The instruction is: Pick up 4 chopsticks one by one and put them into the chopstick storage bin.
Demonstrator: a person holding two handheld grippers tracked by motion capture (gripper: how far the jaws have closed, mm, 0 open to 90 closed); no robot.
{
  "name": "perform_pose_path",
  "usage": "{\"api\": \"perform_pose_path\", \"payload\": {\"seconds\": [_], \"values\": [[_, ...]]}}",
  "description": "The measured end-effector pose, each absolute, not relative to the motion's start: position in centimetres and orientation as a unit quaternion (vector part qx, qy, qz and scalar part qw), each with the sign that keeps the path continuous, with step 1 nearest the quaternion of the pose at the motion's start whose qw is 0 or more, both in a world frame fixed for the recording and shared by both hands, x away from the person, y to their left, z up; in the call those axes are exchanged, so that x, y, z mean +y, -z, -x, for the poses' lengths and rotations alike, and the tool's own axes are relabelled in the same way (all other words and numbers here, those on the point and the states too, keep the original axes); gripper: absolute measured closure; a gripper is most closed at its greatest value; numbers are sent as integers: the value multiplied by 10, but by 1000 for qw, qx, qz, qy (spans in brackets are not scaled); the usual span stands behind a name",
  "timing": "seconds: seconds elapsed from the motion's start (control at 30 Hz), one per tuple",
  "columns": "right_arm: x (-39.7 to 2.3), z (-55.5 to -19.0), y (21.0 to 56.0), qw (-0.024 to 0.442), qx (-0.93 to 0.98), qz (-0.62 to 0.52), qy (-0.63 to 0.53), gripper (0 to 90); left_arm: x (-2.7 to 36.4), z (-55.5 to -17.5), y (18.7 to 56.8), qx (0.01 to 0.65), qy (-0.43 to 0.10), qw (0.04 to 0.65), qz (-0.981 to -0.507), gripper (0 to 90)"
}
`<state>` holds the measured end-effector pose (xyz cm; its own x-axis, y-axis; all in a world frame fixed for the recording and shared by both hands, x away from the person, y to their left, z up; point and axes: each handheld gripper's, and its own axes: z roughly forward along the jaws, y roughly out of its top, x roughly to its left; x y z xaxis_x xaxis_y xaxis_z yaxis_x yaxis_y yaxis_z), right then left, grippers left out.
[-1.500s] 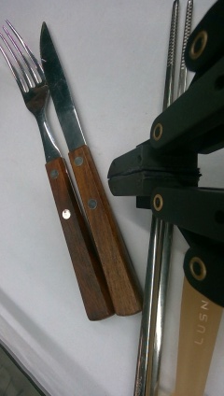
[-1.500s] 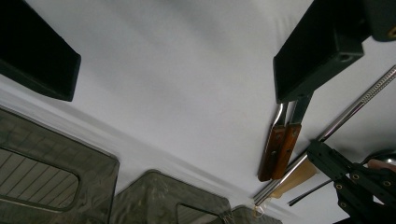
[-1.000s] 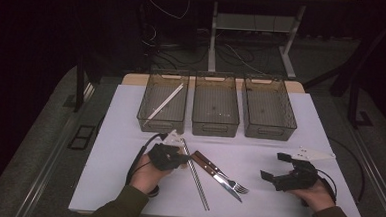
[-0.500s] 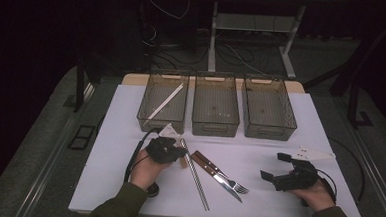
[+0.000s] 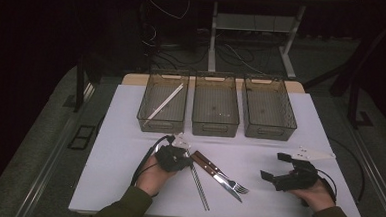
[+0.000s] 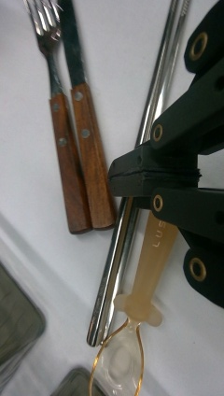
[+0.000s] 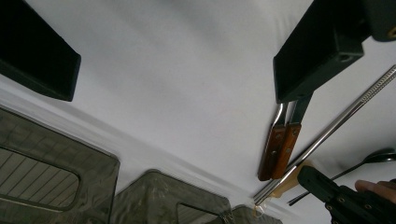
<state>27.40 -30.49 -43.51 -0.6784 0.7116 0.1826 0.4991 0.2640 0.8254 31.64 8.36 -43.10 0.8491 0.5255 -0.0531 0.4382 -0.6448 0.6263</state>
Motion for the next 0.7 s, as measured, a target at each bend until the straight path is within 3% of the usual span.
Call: {"api": "perform_pose_path", "payload": {"seconds": [0.7], "values": [[-305, -274, 435, 113, 786, -386, -470, 8, 117, -313, 421, 308, -47, 325, -893, 896]]}}
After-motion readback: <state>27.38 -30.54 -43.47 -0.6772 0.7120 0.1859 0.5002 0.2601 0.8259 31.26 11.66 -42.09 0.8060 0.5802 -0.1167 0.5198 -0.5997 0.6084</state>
